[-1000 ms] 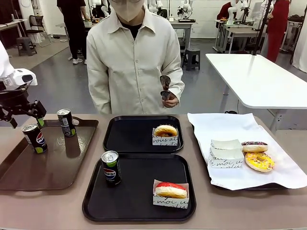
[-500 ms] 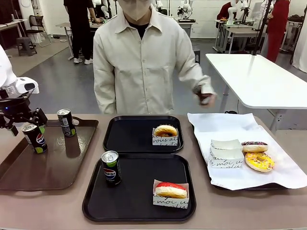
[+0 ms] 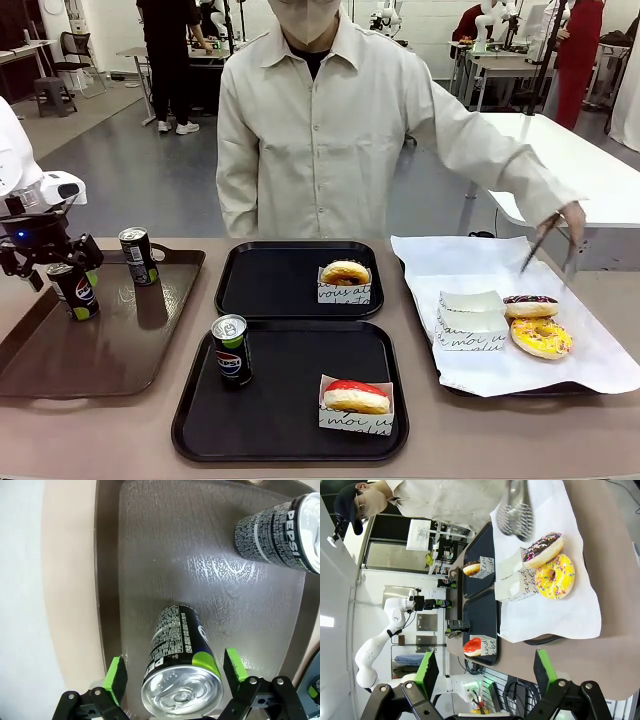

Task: Set up donuts and drinks on trays.
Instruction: Pick up one Pepsi coke from the Handle tray and place it on the Flat Tray without a Pepsi coke.

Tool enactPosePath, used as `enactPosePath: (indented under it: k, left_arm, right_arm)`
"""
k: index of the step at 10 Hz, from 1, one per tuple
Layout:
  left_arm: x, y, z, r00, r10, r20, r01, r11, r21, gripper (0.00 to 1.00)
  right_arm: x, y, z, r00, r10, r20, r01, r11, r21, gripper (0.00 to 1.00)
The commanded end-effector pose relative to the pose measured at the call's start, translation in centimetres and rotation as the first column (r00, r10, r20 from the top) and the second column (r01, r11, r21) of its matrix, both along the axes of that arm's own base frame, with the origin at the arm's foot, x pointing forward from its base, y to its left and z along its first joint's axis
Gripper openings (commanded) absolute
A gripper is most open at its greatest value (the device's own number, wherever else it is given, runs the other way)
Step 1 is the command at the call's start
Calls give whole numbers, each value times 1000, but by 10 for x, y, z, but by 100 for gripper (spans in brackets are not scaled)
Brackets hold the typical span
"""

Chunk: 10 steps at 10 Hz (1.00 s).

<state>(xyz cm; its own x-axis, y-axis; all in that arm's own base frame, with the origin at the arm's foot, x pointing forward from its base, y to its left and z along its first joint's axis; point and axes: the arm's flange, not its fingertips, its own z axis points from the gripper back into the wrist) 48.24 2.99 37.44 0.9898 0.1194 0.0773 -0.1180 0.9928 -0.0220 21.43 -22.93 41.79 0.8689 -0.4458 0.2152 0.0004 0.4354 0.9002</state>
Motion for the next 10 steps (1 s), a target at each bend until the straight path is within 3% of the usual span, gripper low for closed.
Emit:
enactPosePath:
  k: [1, 2, 3, 4, 6, 7, 9, 10]
  left_arm:
    - [4, -4, 1, 999, 30, 27, -29, 999, -28, 95]
    - [5, -4, 5, 999, 26, 38, -25, 999, -40, 45]
    - [6, -4, 8, 999, 26, 44, -24, 999, -44, 40]
    - [5, -4, 10, 999, 26, 48, -24, 999, -48, 0]
    - [4, -4, 11, 999, 28, 37, -26, 998, -52, 0]
    - [4, -4, 11, 999, 32, 27, -31, 998, -50, 21]
    - [4, -4, 11, 999, 41, 14, -40, 998, -43, 0]
    - [4, -4, 12, 999, 43, 9, -43, 998, -40, 0]
  right_arm:
    - [-1, -1, -1, 1000, 6, 17, -6, 1000, 8, 100]
    - [-1, -1, -1, 1000, 6, 17, -6, 1000, 8, 100]
    - [-1, -1, -1, 1000, 6, 17, -6, 1000, 8, 100]
    - [-1, -1, -1, 1000, 6, 17, -6, 1000, 8, 100]
    - [-1, -1, -1, 1000, 6, 17, -6, 1000, 8, 100]
    - [-1, -1, -1, 1000, 6, 17, -6, 1000, 8, 100]
    - [-1, -1, -1, 1000, 6, 17, -6, 1000, 8, 100]
    - [-1, -1, -1, 1000, 6, 17, -6, 1000, 8, 100]
